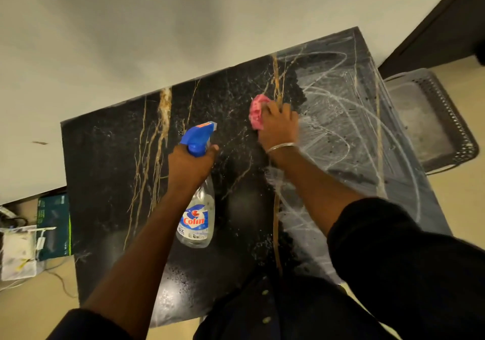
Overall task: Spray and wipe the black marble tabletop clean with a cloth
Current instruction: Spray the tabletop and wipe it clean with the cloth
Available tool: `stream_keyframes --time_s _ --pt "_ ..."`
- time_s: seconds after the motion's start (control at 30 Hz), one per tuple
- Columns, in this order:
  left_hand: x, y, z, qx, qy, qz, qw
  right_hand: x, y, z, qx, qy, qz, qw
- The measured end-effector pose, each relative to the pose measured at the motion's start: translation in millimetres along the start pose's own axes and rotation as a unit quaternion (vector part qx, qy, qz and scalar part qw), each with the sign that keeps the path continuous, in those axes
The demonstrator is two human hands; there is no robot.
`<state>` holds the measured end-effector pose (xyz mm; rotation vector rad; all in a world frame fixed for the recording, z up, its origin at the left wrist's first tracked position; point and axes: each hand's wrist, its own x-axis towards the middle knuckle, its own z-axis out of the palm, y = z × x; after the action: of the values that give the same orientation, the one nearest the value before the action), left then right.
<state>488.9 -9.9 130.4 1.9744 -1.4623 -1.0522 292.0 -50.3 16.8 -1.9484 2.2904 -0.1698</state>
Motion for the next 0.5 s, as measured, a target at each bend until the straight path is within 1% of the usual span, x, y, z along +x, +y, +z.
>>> stream_keyframes --time_s 0.07,0.13,0.23,0.3,0.4,0.47,0.5 --pt "-2.9 0.4 2.0 -0.002 -0.005 0.012 1.0 8.1 37.0 -8.7 0.0 -0.009 0.073 0.997" --pt "-5.5 1.6 4.0 -0.008 -0.005 0.019 1.0 12.1 52.8 -13.1 -0.006 -0.029 0.118 0.993" --pt "-11.4 0.5 5.3 -0.01 0.007 0.018 1.0 4.0 32.2 -12.6 0.007 -0.035 0.162 0.986" --pt "-16.1 -0.6 5.7 -0.021 0.012 0.013 1.0 -13.6 -2.6 -6.7 0.011 -0.036 0.127 0.991" --pt "-22.2 -3.6 6.7 -0.022 0.011 0.0 1.0 -46.2 -64.7 5.3 0.049 -0.031 -0.009 0.998" --pt "-24.5 -7.2 6.5 -0.006 0.012 0.001 1.0 -62.9 -93.4 11.4 0.068 -0.056 -0.106 0.99" --pt "-24.6 -8.5 5.9 0.004 0.013 0.005 1.0 -65.7 -98.2 13.2 0.067 -0.069 -0.138 0.986"
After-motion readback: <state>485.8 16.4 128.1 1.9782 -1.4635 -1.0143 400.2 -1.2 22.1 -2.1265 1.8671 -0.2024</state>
